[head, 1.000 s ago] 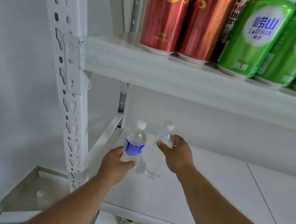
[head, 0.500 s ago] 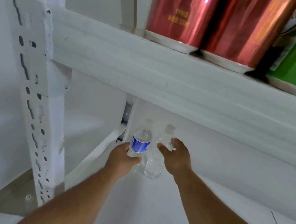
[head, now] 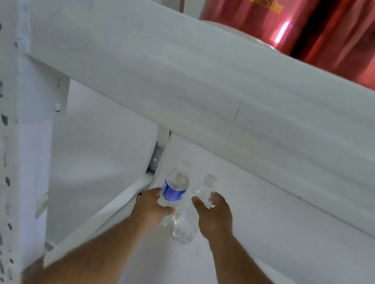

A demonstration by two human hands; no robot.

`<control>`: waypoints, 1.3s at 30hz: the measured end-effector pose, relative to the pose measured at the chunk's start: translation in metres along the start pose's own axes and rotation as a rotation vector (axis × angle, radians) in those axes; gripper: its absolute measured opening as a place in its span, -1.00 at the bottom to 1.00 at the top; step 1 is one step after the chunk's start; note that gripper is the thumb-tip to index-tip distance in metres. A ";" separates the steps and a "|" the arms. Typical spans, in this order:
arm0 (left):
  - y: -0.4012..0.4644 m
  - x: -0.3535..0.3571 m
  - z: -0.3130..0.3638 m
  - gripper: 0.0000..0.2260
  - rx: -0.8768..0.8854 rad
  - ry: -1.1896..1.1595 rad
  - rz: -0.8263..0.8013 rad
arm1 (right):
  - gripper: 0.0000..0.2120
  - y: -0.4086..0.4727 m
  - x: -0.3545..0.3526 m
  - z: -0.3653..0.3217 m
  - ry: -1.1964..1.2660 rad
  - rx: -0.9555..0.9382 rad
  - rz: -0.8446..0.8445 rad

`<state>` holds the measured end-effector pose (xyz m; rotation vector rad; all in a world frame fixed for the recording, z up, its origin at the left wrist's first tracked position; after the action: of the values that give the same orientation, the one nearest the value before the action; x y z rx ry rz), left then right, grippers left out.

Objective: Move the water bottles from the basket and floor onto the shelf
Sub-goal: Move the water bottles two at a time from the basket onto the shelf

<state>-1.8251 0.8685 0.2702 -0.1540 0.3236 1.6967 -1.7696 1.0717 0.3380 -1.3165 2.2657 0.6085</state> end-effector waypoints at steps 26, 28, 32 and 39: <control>-0.011 0.010 -0.018 -0.30 -0.107 0.222 -0.146 | -0.32 0.003 0.002 0.014 -0.010 -0.016 -0.108; -0.022 0.005 -0.013 -0.31 -0.114 0.251 -0.146 | -0.22 -0.003 0.000 0.017 -0.002 0.020 -0.122; -0.060 -0.005 0.004 -0.42 -0.107 0.293 -0.209 | -0.21 -0.031 -0.008 0.025 -0.122 0.066 -0.127; -0.141 -0.039 0.047 -0.31 0.133 0.806 -0.370 | -0.36 -0.126 -0.021 0.000 -0.401 -0.057 -0.229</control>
<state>-1.6763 0.8632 0.3088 -0.7572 0.9395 1.1760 -1.6486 1.0297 0.3316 -1.3192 1.7616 0.7794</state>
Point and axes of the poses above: each hand's wrist, its own y-axis towards the middle knuckle, its own x-axis out of the palm, z = x × y, the point moved 10 cm from there along y, towards the middle knuckle, and after that the axes turned 6 degrees about z, right-handed, at the moved point
